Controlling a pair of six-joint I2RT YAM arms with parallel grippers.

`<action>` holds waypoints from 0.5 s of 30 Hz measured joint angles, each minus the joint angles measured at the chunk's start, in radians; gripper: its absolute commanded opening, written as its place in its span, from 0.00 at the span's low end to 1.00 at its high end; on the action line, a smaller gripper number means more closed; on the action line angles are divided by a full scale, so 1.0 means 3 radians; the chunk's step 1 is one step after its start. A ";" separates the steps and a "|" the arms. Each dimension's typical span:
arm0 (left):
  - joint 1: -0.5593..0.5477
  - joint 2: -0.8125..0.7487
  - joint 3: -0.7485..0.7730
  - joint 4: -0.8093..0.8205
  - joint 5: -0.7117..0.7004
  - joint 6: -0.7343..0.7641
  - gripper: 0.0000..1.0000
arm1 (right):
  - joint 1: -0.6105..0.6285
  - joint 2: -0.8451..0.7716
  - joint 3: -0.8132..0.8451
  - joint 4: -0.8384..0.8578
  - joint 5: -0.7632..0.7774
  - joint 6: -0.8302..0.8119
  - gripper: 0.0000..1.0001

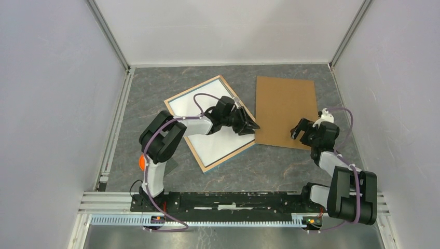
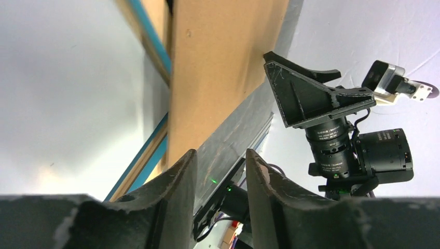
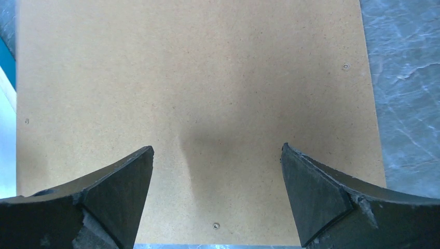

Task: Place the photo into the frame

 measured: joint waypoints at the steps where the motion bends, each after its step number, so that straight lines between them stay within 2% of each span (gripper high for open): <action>1: 0.0009 -0.0070 -0.0102 -0.0020 -0.0025 0.0001 0.54 | 0.0034 0.0011 -0.0022 -0.0020 -0.0051 -0.0001 0.98; 5: 0.0050 -0.0203 -0.0172 -0.0112 -0.0056 0.0051 0.62 | 0.0079 0.0032 -0.0037 0.0045 -0.0106 -0.0005 0.98; 8: 0.0066 -0.0253 -0.0154 -0.0256 -0.0156 0.0179 0.74 | 0.0083 0.0062 -0.0037 0.0089 -0.0137 -0.0006 0.98; 11: 0.0069 -0.0267 -0.0117 -0.0454 -0.0308 0.0383 0.75 | 0.0083 0.0079 -0.0037 0.0116 -0.0151 -0.0011 0.98; 15: 0.0067 -0.0113 0.0177 -0.0646 -0.0298 0.0543 0.66 | 0.0083 0.0094 -0.0037 0.0131 -0.0153 -0.0023 0.98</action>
